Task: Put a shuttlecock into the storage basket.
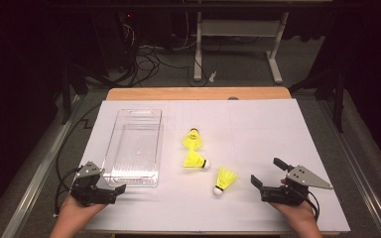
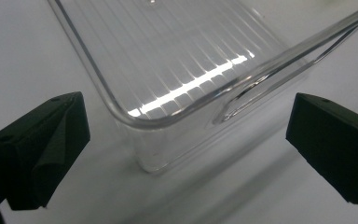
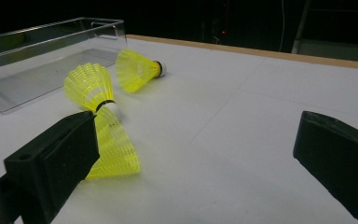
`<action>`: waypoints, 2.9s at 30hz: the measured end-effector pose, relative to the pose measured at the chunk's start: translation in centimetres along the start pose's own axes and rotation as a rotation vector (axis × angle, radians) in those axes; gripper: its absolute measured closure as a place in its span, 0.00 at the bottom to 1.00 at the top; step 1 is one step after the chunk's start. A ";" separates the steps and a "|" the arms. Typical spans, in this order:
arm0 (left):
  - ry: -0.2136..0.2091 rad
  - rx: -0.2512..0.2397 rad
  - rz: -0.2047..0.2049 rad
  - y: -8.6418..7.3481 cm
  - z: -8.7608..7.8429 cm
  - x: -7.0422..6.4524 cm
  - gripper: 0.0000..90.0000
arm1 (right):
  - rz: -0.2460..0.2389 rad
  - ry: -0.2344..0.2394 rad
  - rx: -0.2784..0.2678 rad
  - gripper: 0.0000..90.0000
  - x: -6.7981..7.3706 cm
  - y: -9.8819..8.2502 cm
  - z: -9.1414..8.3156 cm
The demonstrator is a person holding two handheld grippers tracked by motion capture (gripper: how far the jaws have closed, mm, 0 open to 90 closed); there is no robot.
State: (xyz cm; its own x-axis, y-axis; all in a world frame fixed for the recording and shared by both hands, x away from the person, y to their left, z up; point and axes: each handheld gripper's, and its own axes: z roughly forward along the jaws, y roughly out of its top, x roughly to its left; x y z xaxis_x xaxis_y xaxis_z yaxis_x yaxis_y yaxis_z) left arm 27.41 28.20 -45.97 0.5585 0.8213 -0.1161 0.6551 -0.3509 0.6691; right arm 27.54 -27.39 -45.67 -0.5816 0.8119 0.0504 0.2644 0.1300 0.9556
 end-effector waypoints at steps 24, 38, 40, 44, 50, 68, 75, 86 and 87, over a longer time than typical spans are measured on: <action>0.026 0.272 -0.088 2.0 -0.2 -0.1 0.01 | 0.025 -0.008 -0.008 0.01 0.1 -0.2 -0.5; 0.039 0.419 -0.082 2.0 -0.5 -0.1 0.01 | 0.023 -0.004 -0.010 0.01 0.2 -0.2 -0.5; 0.025 0.425 -0.086 2.2 -0.6 -0.1 0.01 | 0.021 -0.003 -0.010 0.01 0.2 -0.2 -0.5; 0.002 0.452 -0.086 2.6 -0.5 -0.3 0.01 | 0.017 0.001 -0.009 0.01 0.2 -0.1 -0.5; -0.030 0.506 -0.094 2.8 0.1 -0.4 0.01 | 0.008 0.004 -0.008 0.01 0.3 -0.2 -0.5; -0.067 0.599 -0.065 3.6 0.4 -0.9 0.01 | -0.059 -0.001 0.009 0.00 0.6 -0.2 0.0; -0.064 0.643 -0.047 4.0 0.2 -1.2 0.01 | -0.061 0.002 0.016 0.00 0.7 -0.2 0.1; -0.071 0.722 -0.004 4.2 0.4 -2.2 0.02 | -0.076 -0.003 0.015 0.00 1.0 -0.1 0.0; -0.072 0.725 -0.004 4.2 0.4 -2.2 0.02 | -0.076 -0.006 0.014 0.00 1.0 -0.1 0.1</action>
State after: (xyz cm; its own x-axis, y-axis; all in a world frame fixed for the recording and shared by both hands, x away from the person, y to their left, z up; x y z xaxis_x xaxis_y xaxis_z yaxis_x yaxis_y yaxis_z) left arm 29.14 24.74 -43.18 0.5713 0.8003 -0.1817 0.8156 -0.5784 0.0167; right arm 26.95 -26.52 -45.74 -0.5957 0.8028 -0.0235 0.2304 0.1989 0.9526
